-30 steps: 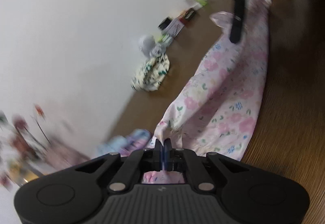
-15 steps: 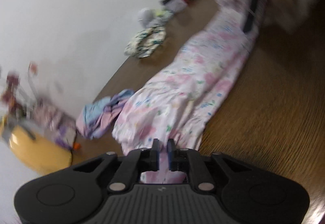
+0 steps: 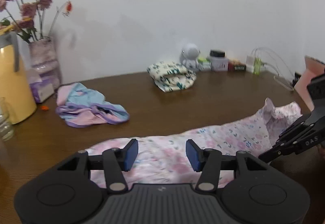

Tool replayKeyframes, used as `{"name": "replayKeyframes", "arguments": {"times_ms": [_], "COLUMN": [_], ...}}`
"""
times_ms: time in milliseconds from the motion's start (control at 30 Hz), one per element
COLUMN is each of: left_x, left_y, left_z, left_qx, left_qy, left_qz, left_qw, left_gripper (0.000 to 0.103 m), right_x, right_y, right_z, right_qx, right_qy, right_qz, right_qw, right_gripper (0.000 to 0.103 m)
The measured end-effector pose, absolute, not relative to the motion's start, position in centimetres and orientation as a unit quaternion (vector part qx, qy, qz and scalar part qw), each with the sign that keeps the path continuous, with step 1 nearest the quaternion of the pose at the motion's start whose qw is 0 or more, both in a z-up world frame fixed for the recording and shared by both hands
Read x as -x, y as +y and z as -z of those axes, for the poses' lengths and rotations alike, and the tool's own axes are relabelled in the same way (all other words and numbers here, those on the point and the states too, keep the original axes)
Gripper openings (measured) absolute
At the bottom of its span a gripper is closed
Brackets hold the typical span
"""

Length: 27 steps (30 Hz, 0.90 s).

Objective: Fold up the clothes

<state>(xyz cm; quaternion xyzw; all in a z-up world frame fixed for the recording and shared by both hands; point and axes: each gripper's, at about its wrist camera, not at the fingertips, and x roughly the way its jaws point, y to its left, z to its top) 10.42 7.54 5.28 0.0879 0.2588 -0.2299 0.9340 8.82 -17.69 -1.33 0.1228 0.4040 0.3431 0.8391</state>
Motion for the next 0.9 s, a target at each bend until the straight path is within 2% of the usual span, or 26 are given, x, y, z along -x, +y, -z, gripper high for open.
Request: {"name": "replayKeyframes", "arguments": {"times_ms": [67,100,167,333,533,567,633,667,700,833,900], "left_x": [-10.7,-10.9,-11.4,-11.5,-11.2,-11.0,-10.7,-10.5,-10.4,-10.6,-11.0], "left_y": [6.7,6.3,6.3,7.9,9.0,9.2,9.9,10.3,10.7,12.5,13.3], "left_z": [-4.6,-4.1,-2.7,-0.7,-0.6,-1.0,-2.1,-2.6,-3.2,-4.0,-3.7], "left_qx": [-0.094,-0.103,-0.123,-0.106,-0.085,-0.077,-0.064,-0.063,-0.062,-0.045,-0.032], "left_qy": [0.270,0.279,0.296,0.317,0.310,0.304,0.290,0.283,0.277,0.286,0.303], "left_qz": [0.232,0.227,0.213,0.191,0.186,0.188,0.180,0.167,0.153,0.099,0.081], "left_qw": [0.930,0.927,0.923,0.923,0.928,0.931,0.938,0.942,0.947,0.952,0.949], "left_gripper": [0.046,0.032,0.015,0.012,0.014,0.016,0.030,0.042,0.047,0.053,0.053], "right_x": [-8.8,-8.8,-8.8,-8.7,-8.7,-8.7,-8.7,-8.7,-8.7,-8.5,-8.4], "right_y": [-17.7,-17.7,-17.6,-17.5,-17.7,-17.7,-17.8,-17.8,-18.1,-19.0,-19.4], "right_z": [1.6,1.7,1.7,1.8,2.1,2.1,2.2,2.2,2.2,2.1,2.1], "right_qx": [-0.124,-0.127,-0.131,-0.134,-0.141,-0.142,-0.144,-0.145,-0.147,-0.154,-0.157], "right_qy": [0.405,0.404,0.400,0.394,0.393,0.393,0.392,0.392,0.392,0.389,0.388], "right_qz": [-0.347,-0.351,-0.361,-0.370,-0.369,-0.369,-0.369,-0.368,-0.364,-0.348,-0.340], "right_qw": [0.837,0.835,0.833,0.831,0.830,0.830,0.830,0.830,0.832,0.839,0.842], "right_gripper": [0.001,0.001,0.001,0.001,0.001,0.001,0.003,0.004,0.006,0.021,0.024]}}
